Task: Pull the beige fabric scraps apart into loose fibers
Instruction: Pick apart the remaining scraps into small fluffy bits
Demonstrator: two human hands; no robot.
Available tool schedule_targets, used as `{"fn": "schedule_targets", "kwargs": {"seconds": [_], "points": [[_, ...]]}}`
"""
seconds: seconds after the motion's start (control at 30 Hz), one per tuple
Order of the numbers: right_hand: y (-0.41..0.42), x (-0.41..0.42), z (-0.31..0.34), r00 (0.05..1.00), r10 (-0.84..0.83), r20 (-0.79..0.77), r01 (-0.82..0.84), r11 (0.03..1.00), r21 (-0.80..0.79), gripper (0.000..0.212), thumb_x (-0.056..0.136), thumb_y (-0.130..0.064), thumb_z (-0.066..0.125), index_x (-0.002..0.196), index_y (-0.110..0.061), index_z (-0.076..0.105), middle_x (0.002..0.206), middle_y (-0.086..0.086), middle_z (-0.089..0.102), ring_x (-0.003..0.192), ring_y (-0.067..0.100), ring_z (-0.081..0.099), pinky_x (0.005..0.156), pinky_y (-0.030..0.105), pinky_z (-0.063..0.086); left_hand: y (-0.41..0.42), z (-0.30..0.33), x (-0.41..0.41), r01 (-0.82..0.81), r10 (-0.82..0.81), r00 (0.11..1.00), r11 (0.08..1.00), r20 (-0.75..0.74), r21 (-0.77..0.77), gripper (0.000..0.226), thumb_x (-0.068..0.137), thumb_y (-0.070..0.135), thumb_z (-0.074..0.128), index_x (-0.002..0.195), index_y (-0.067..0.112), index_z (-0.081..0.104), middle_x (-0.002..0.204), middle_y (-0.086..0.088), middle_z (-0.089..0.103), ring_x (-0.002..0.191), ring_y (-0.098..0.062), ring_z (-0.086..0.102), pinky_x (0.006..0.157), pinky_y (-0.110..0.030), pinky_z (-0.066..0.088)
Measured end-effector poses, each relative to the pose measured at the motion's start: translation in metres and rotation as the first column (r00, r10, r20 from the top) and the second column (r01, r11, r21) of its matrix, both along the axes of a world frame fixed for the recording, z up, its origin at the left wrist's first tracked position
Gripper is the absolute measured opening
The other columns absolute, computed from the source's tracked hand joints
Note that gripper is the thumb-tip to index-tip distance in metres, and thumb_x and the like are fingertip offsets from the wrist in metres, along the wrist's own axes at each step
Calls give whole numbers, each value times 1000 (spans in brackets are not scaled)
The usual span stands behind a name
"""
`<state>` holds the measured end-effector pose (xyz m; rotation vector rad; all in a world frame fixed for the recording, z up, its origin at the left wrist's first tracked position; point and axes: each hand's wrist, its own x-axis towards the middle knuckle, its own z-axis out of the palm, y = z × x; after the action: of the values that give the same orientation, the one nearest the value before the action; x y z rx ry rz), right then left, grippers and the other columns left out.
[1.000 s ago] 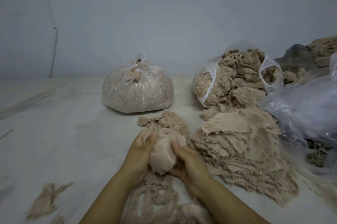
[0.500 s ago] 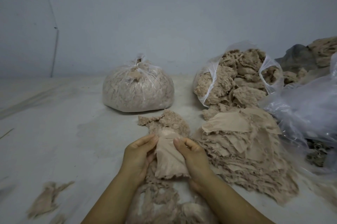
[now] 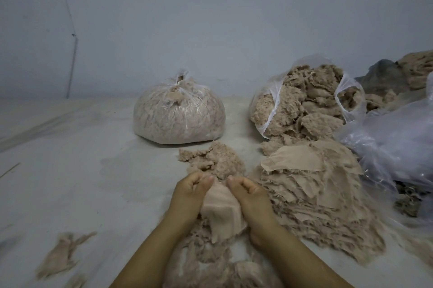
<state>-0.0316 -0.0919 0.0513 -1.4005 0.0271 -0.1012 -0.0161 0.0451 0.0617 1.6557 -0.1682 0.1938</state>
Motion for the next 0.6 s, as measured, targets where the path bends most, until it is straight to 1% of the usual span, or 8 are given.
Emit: {"fn": "schedule_targets", "kwargs": {"seconds": [0.07,0.13,0.2,0.27,0.37,0.47,0.53,0.6], "points": [[-5,7,0,983,-184,-20,185,983,9,31,90,-33,64,65,-15,63,55,0,59,50,11,52,51,26,41,1,5,0,-67,65,997,995,-28,-74,25,95,18,53,81,-3,56,68,-7,57,62,-17,52,55,-26,42],[-9,11,-1,966,-258,-17,258,966,-1,33,90,-32,64,62,-14,58,49,-4,51,44,8,43,50,26,35,3,9,0,-88,82,995,986,-50,-144,28,97,18,49,83,-6,49,70,-12,50,63,-20,45,56,-29,38],[-7,12,-3,969,-247,-22,246,969,-23,33,89,-34,65,63,-15,57,51,-2,48,45,9,40,48,25,34,2,12,-2,-68,57,996,980,-66,-185,23,98,19,47,86,-1,51,74,-13,49,66,-23,44,59,-34,39],[-5,12,-4,967,-250,-48,251,968,25,31,88,-34,66,64,-15,58,51,-1,49,44,9,41,46,24,35,2,13,-4,-31,11,996,972,-89,-233,22,99,18,46,86,1,50,77,-15,53,67,-23,47,60,-35,42],[-7,13,-1,943,-320,-91,330,933,142,24,87,-29,67,71,-12,63,55,-1,58,48,10,50,53,27,43,2,15,-6,44,-80,990,959,-117,-281,25,98,17,45,75,6,46,58,-2,52,49,-10,49,44,-20,41],[-7,13,2,930,-354,-100,368,906,211,22,87,-28,68,75,-11,64,66,6,62,59,19,52,62,34,46,1,16,-6,38,-88,987,941,-132,-337,24,98,14,45,75,7,46,56,-1,49,46,-8,47,40,-20,41],[-3,13,4,922,-375,-98,387,896,217,23,88,-29,67,76,-10,63,68,8,61,60,19,51,60,32,44,1,17,-6,16,-80,987,916,-142,-402,24,98,15,45,75,7,46,60,-5,48,49,-10,48,41,-21,43],[0,12,5,929,-355,-108,370,897,241,26,91,-31,62,76,-10,62,60,7,55,50,15,46,49,25,39,2,20,-6,9,-94,984,877,-154,-480,25,98,15,45,74,8,49,65,-9,51,55,-15,51,45,-23,47]]}}
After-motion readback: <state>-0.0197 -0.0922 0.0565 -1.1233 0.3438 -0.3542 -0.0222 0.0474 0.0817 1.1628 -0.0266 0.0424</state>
